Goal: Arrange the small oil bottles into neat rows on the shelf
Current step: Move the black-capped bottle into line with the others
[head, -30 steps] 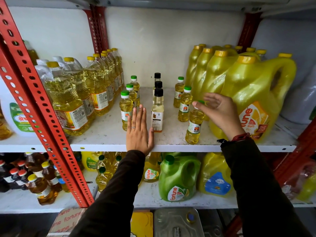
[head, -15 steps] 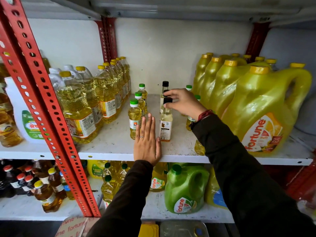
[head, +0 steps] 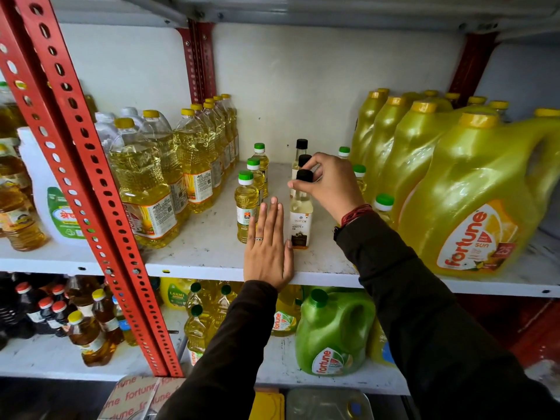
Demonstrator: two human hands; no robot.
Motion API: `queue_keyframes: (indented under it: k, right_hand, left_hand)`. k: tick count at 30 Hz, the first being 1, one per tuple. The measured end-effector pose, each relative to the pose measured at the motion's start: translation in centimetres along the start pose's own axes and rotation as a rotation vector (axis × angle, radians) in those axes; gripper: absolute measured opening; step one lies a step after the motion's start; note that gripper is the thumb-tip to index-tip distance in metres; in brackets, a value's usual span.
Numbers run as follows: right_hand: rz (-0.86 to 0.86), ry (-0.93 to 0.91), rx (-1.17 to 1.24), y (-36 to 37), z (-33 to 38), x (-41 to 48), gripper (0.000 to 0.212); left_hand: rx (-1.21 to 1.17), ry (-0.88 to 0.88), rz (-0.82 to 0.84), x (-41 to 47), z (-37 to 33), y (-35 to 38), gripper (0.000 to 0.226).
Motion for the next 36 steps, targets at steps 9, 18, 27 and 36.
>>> queue_keyframes:
  k: [9, 18, 27, 36]
  right_hand:
    - [0.155, 0.194, 0.067, 2.4, -3.2, -1.1, 0.033]
    - [0.149, 0.173, 0.006, 1.1, -2.5, -2.6, 0.024]
    - [0.132, 0.143, 0.027, -0.7, -1.4, -5.4, 0.021]
    - [0.130, 0.168, 0.037, -0.9, -1.6, -5.7, 0.028]
  left_hand:
    - [0.002, -0.002, -0.003, 0.0, 0.0, 0.0, 0.073]
    - [-0.056, -0.013, -0.018, 0.1, 0.1, -0.3, 0.072]
    - [-0.082, -0.019, -0.012, 0.2, 0.2, -0.3, 0.072]
    - [-0.059, -0.027, 0.013, 0.1, 0.4, 0.0, 0.073]
Point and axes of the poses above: each hand's wrist, its own x-axis towards the middle knuckle, its own y-axis out of the palm, z = x × y, the point moved 10 cm from there along x, towards the middle knuckle, and after that the axes turned 2 degrees about -z, right-handed, at the moved point
